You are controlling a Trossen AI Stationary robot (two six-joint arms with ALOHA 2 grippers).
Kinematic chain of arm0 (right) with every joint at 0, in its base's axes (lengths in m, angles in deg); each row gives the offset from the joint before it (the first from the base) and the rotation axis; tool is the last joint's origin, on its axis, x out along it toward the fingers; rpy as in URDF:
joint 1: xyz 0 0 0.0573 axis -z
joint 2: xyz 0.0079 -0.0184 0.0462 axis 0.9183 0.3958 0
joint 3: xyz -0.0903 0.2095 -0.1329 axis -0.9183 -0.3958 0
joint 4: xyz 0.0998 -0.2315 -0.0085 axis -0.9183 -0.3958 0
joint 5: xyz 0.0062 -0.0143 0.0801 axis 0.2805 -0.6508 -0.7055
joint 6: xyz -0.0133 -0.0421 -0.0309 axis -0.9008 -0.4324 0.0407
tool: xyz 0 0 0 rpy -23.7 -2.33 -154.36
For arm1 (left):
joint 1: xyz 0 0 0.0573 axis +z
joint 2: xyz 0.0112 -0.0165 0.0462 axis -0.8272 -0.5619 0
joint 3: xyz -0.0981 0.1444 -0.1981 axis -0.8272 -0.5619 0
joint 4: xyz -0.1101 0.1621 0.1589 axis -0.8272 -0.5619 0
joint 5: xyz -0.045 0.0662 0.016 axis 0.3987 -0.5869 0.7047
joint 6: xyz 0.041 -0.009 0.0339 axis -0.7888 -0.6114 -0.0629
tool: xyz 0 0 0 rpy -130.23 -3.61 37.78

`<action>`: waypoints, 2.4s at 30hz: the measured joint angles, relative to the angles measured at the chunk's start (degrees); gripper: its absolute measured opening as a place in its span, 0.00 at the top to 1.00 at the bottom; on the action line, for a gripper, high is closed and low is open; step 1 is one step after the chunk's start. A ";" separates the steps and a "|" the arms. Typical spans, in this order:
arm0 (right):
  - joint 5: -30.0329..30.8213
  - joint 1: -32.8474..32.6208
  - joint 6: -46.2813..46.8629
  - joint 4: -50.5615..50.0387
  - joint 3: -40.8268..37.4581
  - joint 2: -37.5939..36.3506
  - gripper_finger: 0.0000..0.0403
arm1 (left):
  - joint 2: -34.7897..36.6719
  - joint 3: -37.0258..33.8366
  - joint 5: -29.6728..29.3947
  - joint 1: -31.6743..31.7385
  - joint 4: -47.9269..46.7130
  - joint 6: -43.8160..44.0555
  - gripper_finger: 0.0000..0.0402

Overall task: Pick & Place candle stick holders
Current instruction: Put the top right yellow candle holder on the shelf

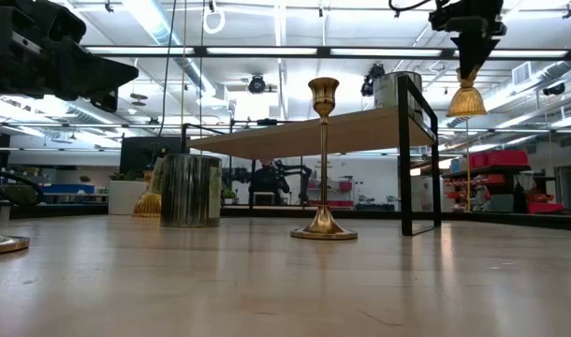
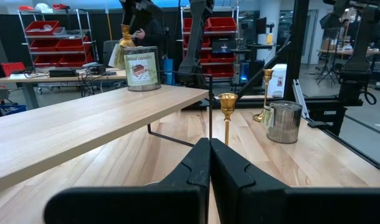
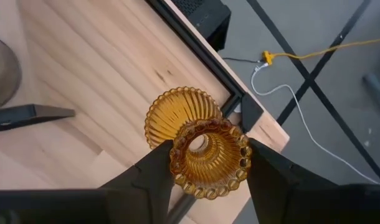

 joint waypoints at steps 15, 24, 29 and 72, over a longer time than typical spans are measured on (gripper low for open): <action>-0.39 -0.07 -7.78 6.80 11.00 10.01 0.58 | 0.00 -0.02 0.00 0.00 -0.01 0.00 0.97; -10.48 -0.78 -11.53 18.11 12.70 16.26 0.58 | 0.00 0.00 0.02 0.00 0.00 0.00 0.97; -11.43 -2.13 -12.10 21.39 12.70 18.46 0.58 | 0.00 -0.01 0.02 -0.01 0.00 0.00 0.97; -19.31 -15.23 -8.29 29.73 12.70 28.06 0.58 | 0.00 -0.01 0.01 -0.02 0.00 0.00 0.97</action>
